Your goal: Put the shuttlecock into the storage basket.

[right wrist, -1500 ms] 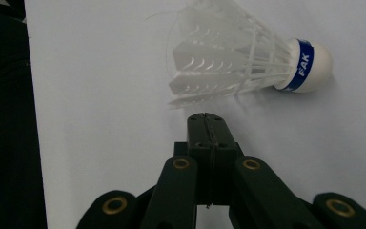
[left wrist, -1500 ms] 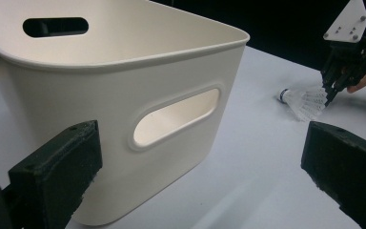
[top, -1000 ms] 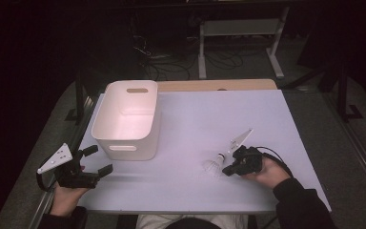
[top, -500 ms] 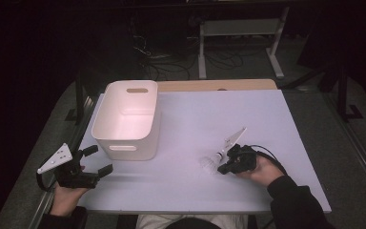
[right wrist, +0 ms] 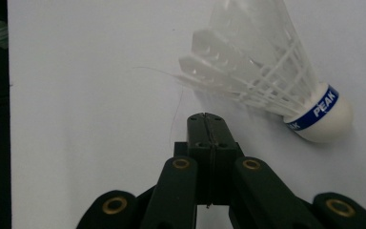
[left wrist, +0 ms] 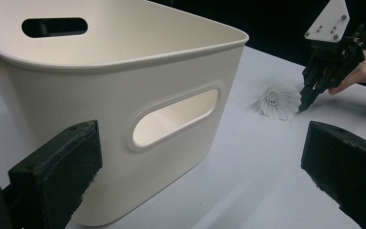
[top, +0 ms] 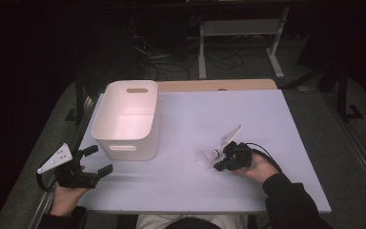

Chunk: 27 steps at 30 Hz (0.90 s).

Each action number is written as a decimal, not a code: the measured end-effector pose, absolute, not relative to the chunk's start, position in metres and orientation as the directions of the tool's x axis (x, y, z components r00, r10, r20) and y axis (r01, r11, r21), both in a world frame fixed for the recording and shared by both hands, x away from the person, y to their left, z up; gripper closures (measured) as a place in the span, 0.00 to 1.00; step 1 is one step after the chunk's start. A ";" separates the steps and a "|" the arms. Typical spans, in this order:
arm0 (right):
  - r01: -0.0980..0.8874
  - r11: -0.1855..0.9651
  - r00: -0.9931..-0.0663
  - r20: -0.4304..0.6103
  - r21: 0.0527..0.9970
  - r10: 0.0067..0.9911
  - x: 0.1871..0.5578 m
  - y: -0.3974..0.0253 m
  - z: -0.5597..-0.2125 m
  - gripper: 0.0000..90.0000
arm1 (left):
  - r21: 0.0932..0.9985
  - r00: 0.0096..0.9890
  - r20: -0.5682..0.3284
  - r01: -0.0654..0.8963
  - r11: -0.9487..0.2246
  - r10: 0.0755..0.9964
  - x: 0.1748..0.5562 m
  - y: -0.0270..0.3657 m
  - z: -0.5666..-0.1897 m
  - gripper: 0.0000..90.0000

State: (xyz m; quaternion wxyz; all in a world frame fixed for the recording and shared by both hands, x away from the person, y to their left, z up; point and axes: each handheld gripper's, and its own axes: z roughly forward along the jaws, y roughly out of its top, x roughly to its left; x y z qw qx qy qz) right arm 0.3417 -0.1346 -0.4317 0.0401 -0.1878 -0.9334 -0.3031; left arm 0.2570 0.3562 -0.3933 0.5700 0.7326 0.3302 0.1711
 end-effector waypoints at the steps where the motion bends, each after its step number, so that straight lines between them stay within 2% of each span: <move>1: 0.379 0.744 -0.925 0.191 0.550 0.330 0.343 -0.135 -0.432 0.99 | 0.948 0.723 -0.126 0.289 -0.131 0.679 0.257 0.356 -0.393 0.00; 27: 0.365 0.729 -0.929 0.178 0.580 0.323 0.364 -0.114 -0.422 0.99 | 0.949 0.724 -0.127 0.288 -0.130 0.678 0.257 0.356 -0.393 0.00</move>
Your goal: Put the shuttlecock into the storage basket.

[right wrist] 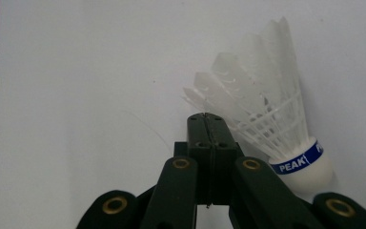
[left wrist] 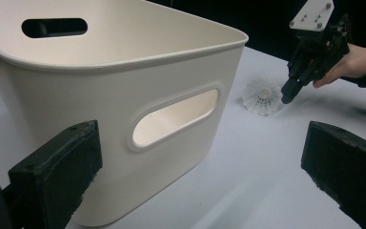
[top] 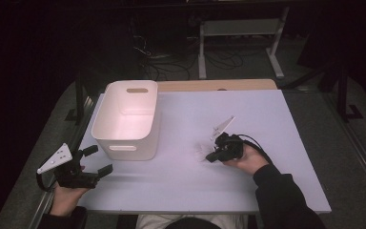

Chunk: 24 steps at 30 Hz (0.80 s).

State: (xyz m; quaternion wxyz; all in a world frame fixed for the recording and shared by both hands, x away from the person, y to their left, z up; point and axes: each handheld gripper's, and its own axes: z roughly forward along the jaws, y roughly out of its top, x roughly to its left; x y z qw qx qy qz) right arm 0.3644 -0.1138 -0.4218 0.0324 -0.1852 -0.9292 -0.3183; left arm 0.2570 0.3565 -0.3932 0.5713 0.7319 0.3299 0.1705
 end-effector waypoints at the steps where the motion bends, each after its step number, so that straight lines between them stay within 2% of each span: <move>1: 0.364 0.728 -0.929 0.178 0.581 0.323 0.365 -0.113 -0.422 0.99 | 0.949 0.724 -0.128 0.289 -0.129 0.678 0.257 0.356 -0.393 0.00; 24: 0.393 0.702 -0.915 0.180 0.594 0.360 0.384 -0.116 -0.424 0.99 | 0.949 0.725 -0.127 0.288 -0.130 0.677 0.257 0.356 -0.393 0.00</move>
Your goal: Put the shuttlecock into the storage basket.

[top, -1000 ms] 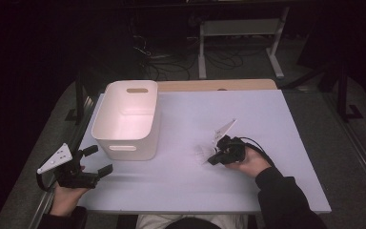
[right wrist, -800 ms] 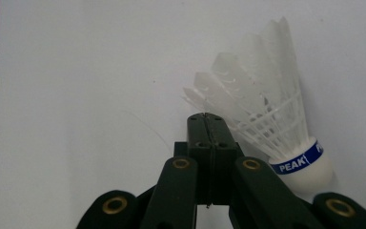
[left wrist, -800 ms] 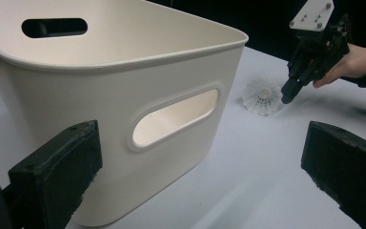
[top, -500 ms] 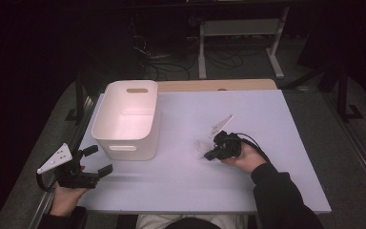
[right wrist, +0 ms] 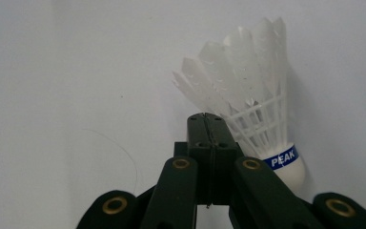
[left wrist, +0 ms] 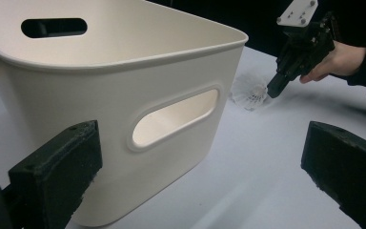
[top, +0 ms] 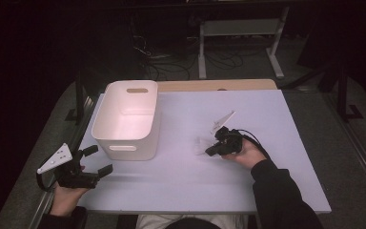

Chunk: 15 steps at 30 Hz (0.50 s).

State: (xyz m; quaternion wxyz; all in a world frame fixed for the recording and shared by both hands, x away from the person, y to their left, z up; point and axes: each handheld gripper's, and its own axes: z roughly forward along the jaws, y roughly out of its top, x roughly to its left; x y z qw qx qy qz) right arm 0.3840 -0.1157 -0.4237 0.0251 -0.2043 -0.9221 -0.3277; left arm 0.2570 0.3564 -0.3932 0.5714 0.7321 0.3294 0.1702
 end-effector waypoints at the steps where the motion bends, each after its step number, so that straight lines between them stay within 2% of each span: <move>1: 0.394 0.701 -0.915 0.180 0.594 0.362 0.385 -0.115 -0.423 0.99 | 0.949 0.725 -0.127 0.288 -0.131 0.677 0.257 0.356 -0.393 0.00; 15: 0.403 0.700 -0.910 0.177 0.590 0.375 0.397 -0.114 -0.422 0.99 | 0.949 0.726 -0.127 0.287 -0.131 0.676 0.257 0.356 -0.393 0.00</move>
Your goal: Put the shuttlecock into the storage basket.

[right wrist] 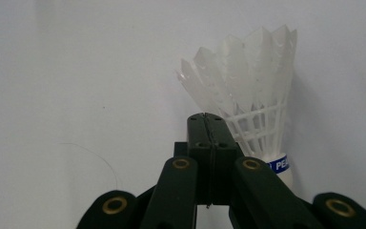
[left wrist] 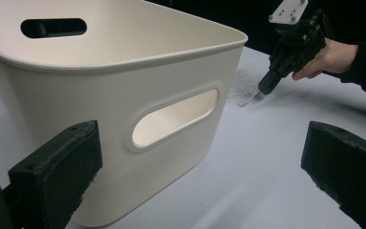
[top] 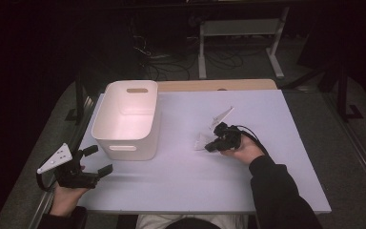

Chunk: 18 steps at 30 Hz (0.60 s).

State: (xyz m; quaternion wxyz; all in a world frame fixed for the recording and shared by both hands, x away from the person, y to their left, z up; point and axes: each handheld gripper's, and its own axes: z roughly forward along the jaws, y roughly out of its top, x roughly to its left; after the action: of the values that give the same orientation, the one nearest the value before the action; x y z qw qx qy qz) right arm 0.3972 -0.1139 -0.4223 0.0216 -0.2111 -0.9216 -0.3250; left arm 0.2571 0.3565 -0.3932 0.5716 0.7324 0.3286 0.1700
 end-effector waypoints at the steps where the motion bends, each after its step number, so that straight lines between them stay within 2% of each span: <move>1: 0.405 0.697 -0.909 0.178 0.592 0.378 0.398 -0.114 -0.422 0.99 | 0.949 0.726 -0.127 0.287 -0.131 0.676 0.257 0.357 -0.393 0.00; 18: 0.433 0.660 -0.892 0.185 0.614 0.413 0.407 -0.124 -0.420 0.99 | 0.949 0.727 -0.127 0.287 -0.130 0.675 0.257 0.356 -0.393 0.00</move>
State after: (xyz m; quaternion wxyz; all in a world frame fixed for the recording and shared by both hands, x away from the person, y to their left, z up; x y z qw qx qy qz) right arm 0.4069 -0.1236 -0.4203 0.0148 -0.2323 -0.9108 -0.3409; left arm 0.2572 0.3565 -0.3931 0.5720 0.7323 0.3283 0.1694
